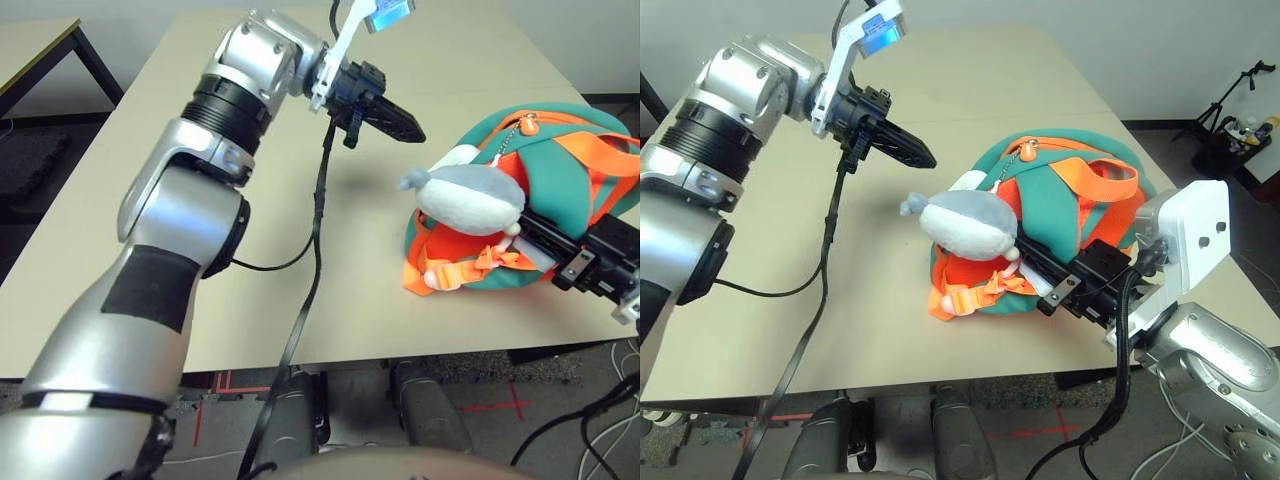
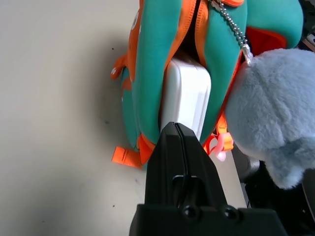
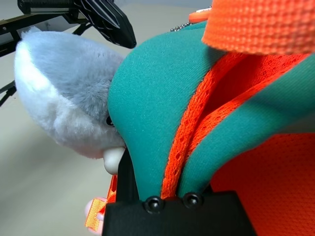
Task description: Put the pencil case into the backpack and zip it.
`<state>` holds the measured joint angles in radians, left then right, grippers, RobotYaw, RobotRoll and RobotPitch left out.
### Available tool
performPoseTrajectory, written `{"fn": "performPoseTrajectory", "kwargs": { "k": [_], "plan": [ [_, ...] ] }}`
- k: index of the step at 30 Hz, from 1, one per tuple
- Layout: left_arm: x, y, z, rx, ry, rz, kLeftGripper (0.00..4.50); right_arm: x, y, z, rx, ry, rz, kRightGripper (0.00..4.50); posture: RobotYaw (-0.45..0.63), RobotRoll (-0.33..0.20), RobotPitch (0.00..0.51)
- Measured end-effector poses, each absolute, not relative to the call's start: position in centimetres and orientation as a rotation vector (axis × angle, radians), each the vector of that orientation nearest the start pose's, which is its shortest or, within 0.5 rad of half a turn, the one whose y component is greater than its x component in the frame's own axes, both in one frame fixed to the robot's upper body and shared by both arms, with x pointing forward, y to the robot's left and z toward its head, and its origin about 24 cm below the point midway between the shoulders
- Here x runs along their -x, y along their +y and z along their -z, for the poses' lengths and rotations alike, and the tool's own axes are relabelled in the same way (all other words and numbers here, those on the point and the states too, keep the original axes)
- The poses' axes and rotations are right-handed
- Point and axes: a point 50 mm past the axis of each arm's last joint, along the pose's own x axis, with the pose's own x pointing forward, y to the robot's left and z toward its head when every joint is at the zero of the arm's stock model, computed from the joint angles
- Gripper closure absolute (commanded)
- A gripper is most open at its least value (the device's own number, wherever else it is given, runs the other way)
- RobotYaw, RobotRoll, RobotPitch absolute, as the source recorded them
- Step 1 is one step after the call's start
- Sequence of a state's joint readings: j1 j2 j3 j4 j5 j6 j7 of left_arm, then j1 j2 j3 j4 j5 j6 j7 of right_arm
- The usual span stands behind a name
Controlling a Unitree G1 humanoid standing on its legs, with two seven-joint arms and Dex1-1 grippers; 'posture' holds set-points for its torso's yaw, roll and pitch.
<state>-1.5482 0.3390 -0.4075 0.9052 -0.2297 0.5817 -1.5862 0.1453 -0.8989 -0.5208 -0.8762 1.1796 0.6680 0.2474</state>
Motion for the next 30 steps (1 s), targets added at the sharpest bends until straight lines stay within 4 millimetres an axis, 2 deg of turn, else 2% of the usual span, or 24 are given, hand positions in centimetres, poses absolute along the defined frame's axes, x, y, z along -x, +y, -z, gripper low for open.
{"fn": "performPoseTrajectory", "kwargs": {
  "k": [10, 17, 24, 30],
  "plan": [
    [-35.2, 5.6, -30.4, -0.292, 0.409, 1.702, 4.5, -17.2, -19.9, -22.0, 0.105, -0.039, -0.67, 4.36, -0.3, 0.0, 0.105],
    [-34.7, 5.5, -30.7, -0.288, 0.413, 1.726, 4.5, -17.2, -19.9, -22.0, 0.106, -0.042, -0.671, 4.36, -0.3, 0.0, 0.103],
    [-34.6, 4.6, -29.1, -0.265, 0.452, 1.76, 4.5, -17.3, -19.8, -22.1, 0.106, -0.047, -0.674, 4.36, -0.31, 0.0, 0.105],
    [-34.5, 4.4, -28.7, -0.274, 0.472, 1.761, 4.5, -17.4, -19.6, -22.0, 0.102, -0.045, -0.676, 4.36, -0.31, 0.0, 0.111]
  ]
}}
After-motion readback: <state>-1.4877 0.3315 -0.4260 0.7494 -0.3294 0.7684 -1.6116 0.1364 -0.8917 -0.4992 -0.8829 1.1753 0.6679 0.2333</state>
